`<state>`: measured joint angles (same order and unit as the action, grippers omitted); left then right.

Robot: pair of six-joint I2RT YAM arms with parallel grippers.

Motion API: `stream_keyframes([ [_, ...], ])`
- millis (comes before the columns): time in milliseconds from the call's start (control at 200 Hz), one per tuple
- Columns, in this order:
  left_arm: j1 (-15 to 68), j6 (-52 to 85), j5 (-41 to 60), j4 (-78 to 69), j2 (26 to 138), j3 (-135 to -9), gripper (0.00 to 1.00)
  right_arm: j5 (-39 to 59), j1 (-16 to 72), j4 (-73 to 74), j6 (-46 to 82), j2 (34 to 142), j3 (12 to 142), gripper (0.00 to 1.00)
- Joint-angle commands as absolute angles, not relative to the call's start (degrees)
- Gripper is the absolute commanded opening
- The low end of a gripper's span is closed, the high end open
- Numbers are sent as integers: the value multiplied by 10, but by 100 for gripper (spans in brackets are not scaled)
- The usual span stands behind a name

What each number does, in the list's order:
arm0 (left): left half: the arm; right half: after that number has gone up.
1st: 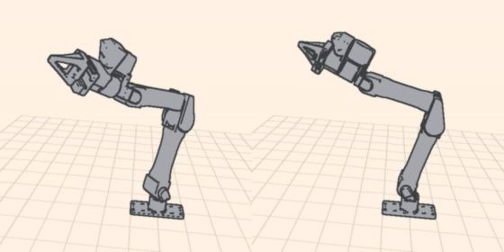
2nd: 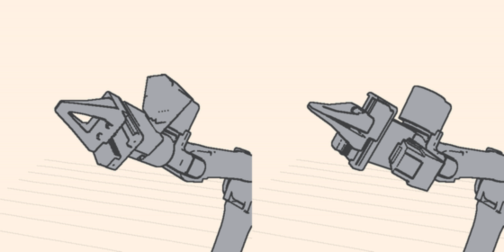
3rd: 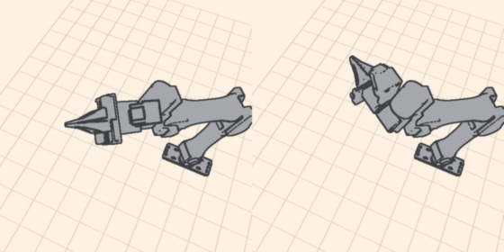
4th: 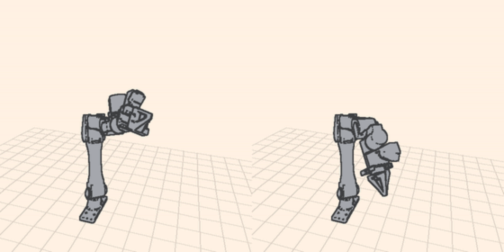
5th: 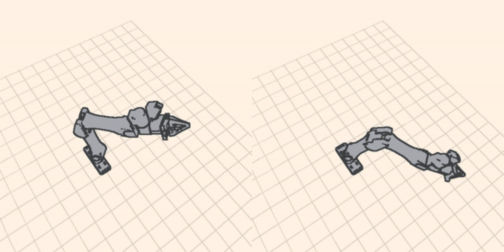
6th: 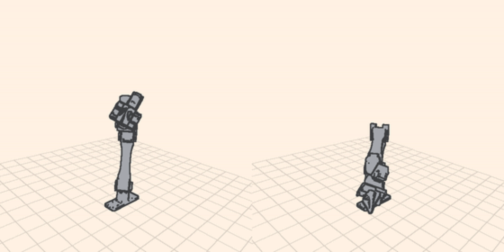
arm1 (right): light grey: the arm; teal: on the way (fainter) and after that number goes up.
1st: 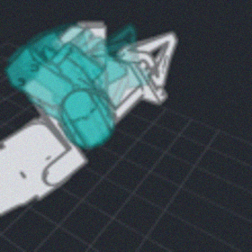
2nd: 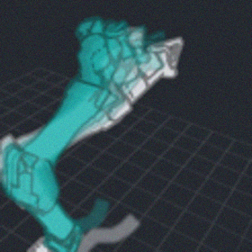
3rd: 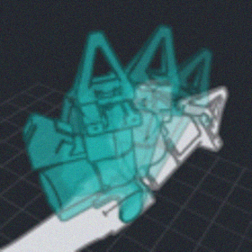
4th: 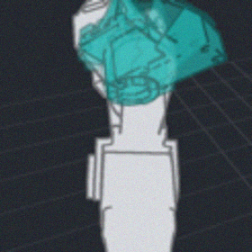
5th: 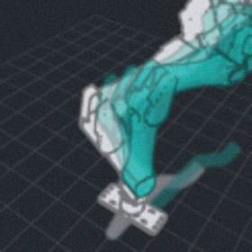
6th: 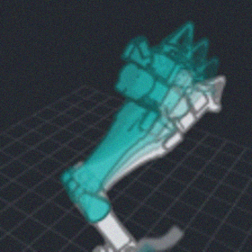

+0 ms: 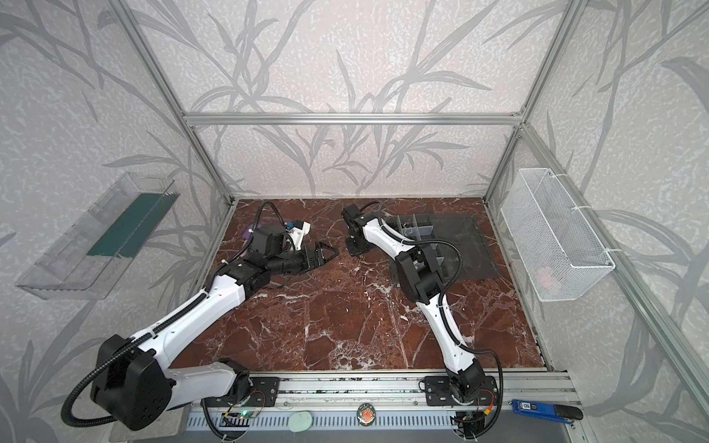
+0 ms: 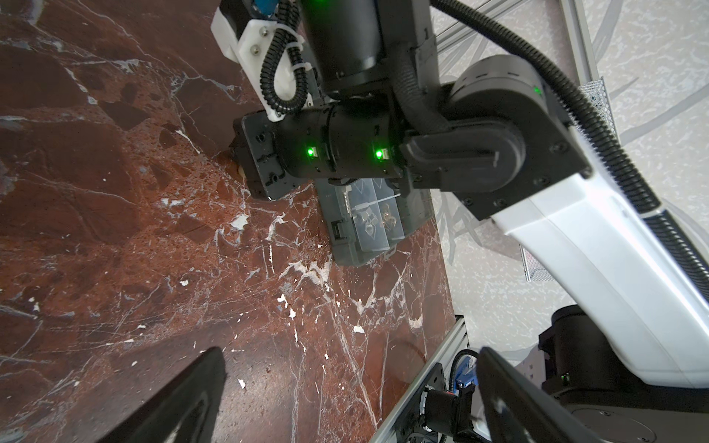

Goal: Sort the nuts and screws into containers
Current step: 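Carry the last brass wing nut over the compartment and release it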

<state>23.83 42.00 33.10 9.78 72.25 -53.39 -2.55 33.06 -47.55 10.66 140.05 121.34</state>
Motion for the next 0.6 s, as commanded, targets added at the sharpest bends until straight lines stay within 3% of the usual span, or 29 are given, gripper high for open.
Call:
stream_keyframes([
  [0, 240, 412, 336, 89, 741, -555, 99, -37, 317, -493, 110, 1303, 1188, 0],
  [320, 307, 389, 320, 90, 804, -629, 99, -56, 200, -458, 137, 1085, 978, 0],
  [595, 351, 382, 314, 84, 844, -668, 99, -43, 85, -398, 148, 982, 792, 0],
])
